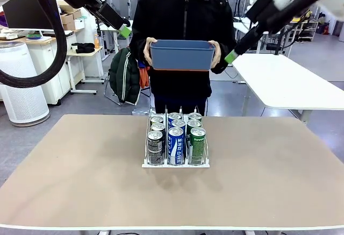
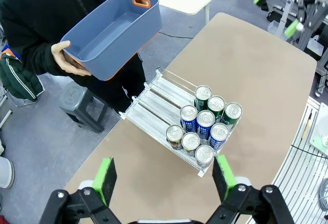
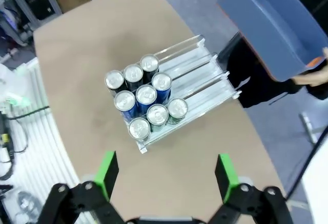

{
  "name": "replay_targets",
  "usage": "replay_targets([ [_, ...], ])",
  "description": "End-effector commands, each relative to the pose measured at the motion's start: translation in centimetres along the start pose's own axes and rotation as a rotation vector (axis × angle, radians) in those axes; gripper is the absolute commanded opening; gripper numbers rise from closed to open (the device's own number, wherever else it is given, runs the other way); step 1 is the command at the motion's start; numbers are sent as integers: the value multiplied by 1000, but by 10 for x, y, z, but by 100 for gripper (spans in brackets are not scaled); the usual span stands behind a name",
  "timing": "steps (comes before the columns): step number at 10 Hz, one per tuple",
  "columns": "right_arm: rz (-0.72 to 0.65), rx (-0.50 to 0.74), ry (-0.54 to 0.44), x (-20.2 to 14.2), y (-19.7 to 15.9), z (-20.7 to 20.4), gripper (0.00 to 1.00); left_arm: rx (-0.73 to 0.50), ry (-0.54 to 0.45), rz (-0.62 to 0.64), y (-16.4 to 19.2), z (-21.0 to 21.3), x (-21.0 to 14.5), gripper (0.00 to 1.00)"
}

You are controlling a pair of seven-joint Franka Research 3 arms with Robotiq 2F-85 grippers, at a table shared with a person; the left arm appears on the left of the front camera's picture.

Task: Fill the beverage cans into the dispenser.
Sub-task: Place the picked Sprite in the line of the Automatic Can Dispenser with the same cans.

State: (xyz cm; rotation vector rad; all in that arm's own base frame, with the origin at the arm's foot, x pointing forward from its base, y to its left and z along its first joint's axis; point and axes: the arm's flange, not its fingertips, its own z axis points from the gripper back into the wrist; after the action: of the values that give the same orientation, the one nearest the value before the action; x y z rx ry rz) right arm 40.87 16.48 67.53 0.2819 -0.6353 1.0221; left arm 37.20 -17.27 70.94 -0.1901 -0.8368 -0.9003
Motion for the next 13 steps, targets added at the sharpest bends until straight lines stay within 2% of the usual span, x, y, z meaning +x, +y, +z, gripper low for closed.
replay_targets([
  [1,-8,21,-19,18,-24,18,100,2,1,0,1,0,0,100],
  [6,-39,-75,-52,28,-28,66,100,2,1,0,1,0,0,100],
  [13,-27,-82,-57,29,-29,71,100,2,1,0,1,0,0,100],
])
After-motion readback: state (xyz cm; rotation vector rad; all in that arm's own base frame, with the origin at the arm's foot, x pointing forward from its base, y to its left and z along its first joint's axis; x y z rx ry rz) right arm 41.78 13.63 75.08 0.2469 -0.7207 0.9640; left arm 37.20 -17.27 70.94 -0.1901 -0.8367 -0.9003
